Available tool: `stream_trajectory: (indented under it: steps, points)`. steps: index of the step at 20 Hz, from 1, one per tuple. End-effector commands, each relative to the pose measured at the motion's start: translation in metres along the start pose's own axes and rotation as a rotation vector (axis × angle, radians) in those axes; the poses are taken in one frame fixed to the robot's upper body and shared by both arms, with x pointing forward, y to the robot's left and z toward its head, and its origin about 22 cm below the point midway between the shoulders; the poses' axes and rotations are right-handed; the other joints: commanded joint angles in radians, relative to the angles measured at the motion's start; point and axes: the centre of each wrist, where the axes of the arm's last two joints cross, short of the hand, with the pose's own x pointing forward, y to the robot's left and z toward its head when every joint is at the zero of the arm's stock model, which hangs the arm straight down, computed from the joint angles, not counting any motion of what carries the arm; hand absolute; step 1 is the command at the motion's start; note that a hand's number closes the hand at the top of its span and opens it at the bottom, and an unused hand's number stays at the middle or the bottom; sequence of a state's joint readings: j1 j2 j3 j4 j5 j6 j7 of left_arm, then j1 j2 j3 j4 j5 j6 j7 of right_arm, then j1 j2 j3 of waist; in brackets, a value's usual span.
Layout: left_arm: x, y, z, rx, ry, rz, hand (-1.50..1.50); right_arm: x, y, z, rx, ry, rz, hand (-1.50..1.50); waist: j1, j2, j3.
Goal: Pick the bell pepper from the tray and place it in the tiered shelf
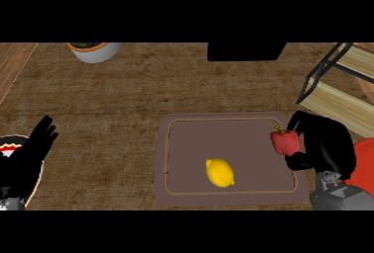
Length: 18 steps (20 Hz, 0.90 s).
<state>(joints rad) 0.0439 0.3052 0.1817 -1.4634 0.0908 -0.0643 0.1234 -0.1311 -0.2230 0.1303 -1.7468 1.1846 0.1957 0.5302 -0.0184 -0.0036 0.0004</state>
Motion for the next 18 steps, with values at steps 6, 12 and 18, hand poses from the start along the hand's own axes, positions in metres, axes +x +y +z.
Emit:
stream_trajectory:
  steps: [6, 12, 18]
  points:
    - [0.003, 0.000, 0.001, 0.002, -0.006, 0.002, 0.00, -0.062, -0.094, 0.031, -0.048, 0.017, -0.330, 1.50, -0.008, -0.006, 0.000]
    - [0.002, 0.007, -0.007, 0.009, 0.002, -0.006, 0.00, -0.087, -0.159, 0.056, -0.168, 0.019, -0.502, 1.50, -0.009, -0.004, -0.001]
    - [0.003, -0.003, -0.002, 0.003, -0.010, -0.005, 0.00, -0.095, -0.207, 0.087, -0.249, 0.037, -0.504, 1.50, 0.004, -0.003, -0.001]
